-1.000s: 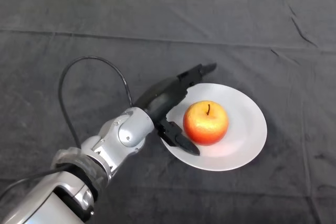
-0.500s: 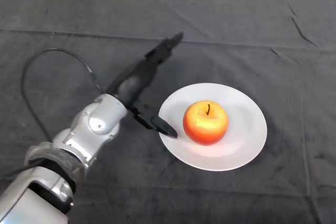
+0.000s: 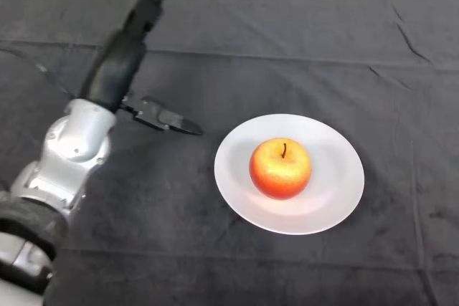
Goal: Move the apple to the plate
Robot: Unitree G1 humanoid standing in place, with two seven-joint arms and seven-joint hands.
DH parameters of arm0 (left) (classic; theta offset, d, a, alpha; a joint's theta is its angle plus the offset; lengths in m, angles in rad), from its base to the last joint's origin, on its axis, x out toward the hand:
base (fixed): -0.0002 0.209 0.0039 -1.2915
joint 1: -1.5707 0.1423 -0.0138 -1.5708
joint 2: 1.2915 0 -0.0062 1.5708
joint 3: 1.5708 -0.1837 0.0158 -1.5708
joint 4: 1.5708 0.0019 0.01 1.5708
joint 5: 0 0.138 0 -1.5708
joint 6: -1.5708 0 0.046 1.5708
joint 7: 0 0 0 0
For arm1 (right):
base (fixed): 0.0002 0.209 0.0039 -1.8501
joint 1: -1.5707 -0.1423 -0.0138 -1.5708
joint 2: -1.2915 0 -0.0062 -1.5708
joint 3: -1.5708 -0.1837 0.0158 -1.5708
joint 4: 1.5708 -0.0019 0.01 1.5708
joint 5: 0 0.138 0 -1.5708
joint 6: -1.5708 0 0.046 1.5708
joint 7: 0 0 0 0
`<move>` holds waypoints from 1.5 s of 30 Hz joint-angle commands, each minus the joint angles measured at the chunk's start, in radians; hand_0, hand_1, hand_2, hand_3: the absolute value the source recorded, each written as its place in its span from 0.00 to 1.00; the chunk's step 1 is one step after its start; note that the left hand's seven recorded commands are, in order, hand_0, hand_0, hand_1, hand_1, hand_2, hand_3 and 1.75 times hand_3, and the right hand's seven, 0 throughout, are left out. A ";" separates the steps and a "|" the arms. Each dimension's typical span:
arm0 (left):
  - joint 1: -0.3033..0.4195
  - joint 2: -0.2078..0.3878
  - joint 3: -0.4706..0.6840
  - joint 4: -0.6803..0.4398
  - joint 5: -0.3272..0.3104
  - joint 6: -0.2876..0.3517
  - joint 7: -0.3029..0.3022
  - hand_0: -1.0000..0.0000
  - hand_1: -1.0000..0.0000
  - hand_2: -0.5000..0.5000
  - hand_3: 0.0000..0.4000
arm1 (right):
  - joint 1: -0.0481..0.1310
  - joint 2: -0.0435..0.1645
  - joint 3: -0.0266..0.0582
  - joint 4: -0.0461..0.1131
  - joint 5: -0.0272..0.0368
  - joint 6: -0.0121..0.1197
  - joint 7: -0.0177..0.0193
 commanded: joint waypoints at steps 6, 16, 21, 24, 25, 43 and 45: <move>0.147 0.109 0.097 -0.127 -0.040 -0.008 0.038 1.00 1.00 0.50 0.00 | 0.114 0.091 -0.0156 0.116 0.0025 0.105 -0.0044; 0.275 0.194 0.231 -0.236 -0.068 -0.007 0.075 1.00 1.00 0.50 0.00 | 0.116 0.091 -0.0154 0.112 0.0020 0.107 -0.0050; 0.327 0.223 0.303 -0.265 -0.084 -0.009 0.098 1.00 1.00 0.50 0.00 | 0.116 0.092 -0.0152 0.111 0.0019 0.108 -0.0052; 0.364 0.236 0.349 -0.289 -0.095 -0.009 0.116 1.00 1.00 0.50 0.00 | 0.117 0.092 -0.0151 0.110 0.0019 0.109 -0.0054; 0.379 0.241 0.368 -0.300 -0.101 -0.008 0.123 1.00 1.00 0.50 0.00 | 0.117 0.092 -0.0151 0.110 0.0019 0.109 -0.0054; 0.525 0.262 0.643 -0.244 -0.198 -0.112 0.174 1.00 1.00 0.50 0.00 | 0.117 0.092 -0.0145 0.108 0.0020 0.110 -0.0057; 0.522 0.263 0.667 -0.216 -0.206 -0.123 0.176 1.00 1.00 0.50 0.00 | 0.117 0.092 -0.0146 0.108 0.0020 0.110 -0.0057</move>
